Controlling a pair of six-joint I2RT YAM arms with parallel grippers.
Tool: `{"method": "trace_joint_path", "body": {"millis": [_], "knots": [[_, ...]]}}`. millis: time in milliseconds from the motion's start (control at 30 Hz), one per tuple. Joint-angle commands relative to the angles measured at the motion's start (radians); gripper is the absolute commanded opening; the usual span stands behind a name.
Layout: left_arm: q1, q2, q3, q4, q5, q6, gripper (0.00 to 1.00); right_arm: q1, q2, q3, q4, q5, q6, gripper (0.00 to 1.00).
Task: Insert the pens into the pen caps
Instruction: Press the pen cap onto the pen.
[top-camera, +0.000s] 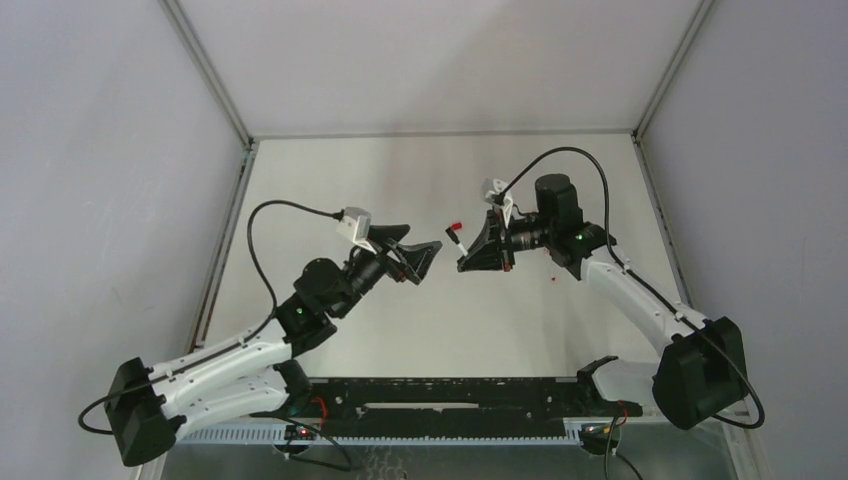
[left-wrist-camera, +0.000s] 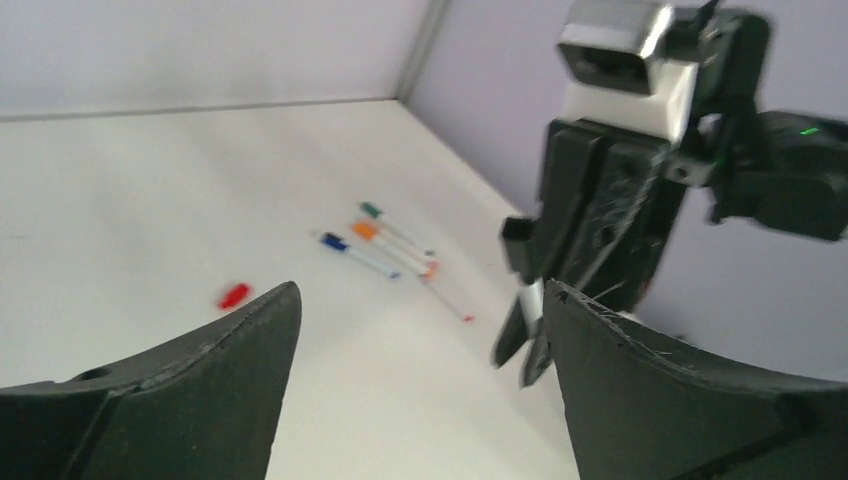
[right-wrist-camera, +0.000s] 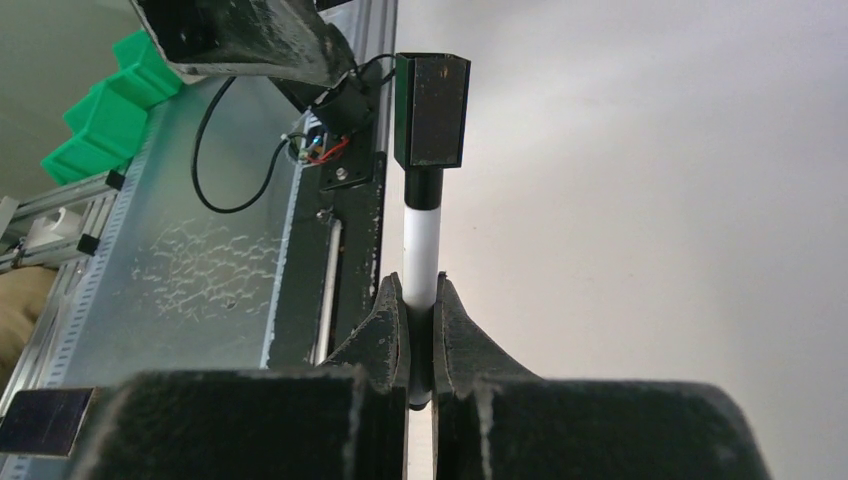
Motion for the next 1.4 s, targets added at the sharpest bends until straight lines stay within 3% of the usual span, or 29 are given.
{"method": "trace_joint_path", "body": {"millis": [0,333,467,900,1367], "knots": [[0.007,-0.024,-0.040,-0.026,-0.161,0.207,0.97,-0.032,0.012,0.036,-0.020,0.012,-0.042,0.00],[0.012,0.065,-0.092,0.001,-0.372,0.418,1.00,-0.068,0.101,0.068,-0.098,0.228,-0.096,0.00],[0.014,0.112,-0.140,0.080,-0.419,0.414,1.00,-0.068,0.156,0.090,-0.117,0.374,-0.092,0.00],[0.017,0.181,-0.101,0.057,-0.474,0.390,1.00,-0.045,0.394,0.189,-0.177,0.810,0.037,0.00],[0.017,0.176,-0.111,0.067,-0.470,0.386,1.00,-0.053,0.574,0.270,-0.263,0.930,0.073,0.04]]}}
